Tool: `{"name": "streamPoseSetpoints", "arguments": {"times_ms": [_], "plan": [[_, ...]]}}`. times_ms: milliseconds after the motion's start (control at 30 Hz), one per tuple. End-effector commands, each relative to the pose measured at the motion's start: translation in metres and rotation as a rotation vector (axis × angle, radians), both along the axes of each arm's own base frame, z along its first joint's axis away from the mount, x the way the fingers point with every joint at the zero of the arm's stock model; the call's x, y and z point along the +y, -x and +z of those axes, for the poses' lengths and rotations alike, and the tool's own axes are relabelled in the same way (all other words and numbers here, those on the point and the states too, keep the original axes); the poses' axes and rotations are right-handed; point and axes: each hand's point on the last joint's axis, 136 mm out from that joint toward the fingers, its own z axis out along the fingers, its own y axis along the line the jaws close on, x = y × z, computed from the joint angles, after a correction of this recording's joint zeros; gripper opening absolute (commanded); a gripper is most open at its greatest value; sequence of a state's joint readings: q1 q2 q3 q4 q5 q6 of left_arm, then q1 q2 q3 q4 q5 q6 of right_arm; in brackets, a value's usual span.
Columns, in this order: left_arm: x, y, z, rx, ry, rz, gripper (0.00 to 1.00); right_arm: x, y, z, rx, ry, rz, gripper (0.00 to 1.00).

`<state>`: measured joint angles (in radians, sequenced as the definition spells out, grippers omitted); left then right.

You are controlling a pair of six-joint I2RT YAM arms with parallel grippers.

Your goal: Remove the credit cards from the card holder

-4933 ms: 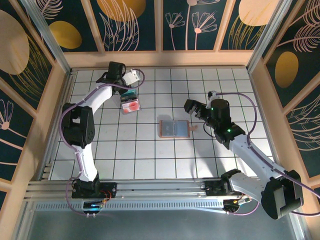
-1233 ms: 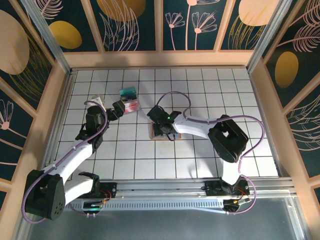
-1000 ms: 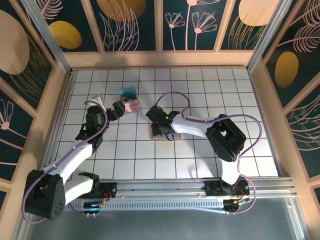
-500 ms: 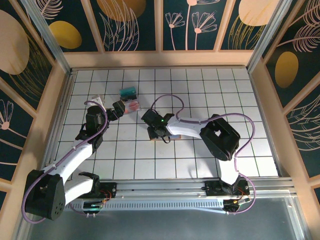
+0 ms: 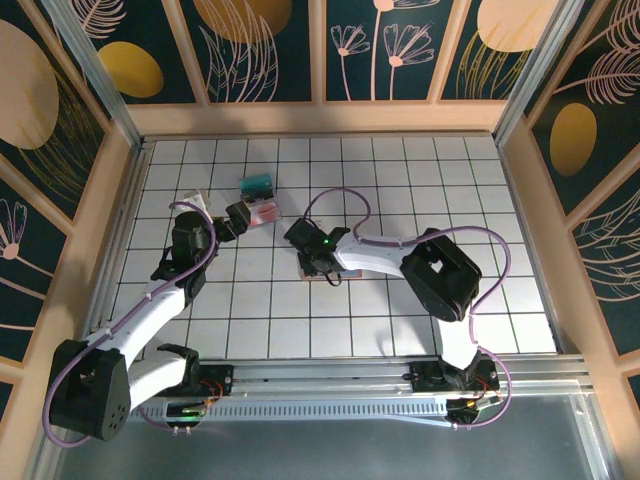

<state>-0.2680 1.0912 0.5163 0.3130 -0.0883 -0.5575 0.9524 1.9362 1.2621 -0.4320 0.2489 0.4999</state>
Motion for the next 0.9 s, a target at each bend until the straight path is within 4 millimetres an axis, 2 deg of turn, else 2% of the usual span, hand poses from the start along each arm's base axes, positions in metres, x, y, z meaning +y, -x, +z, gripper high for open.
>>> {"name": "streamPoseSetpoints", "arguments": {"times_ms": [0,500,867], "plan": [[-0.001,-0.002,0.020,-0.051,-0.010,0.001,0.99,-0.027,-0.006,0.011,-0.048,0.079,-0.065,0.40],[0.000,-0.001,0.026,-0.064,-0.044,0.006,0.99,-0.065,-0.013,0.025,-0.102,0.114,-0.163,0.42],[-0.028,0.002,0.032,-0.079,-0.134,-0.046,0.99,-0.096,-0.014,0.017,-0.087,0.120,-0.232,0.41]]}}
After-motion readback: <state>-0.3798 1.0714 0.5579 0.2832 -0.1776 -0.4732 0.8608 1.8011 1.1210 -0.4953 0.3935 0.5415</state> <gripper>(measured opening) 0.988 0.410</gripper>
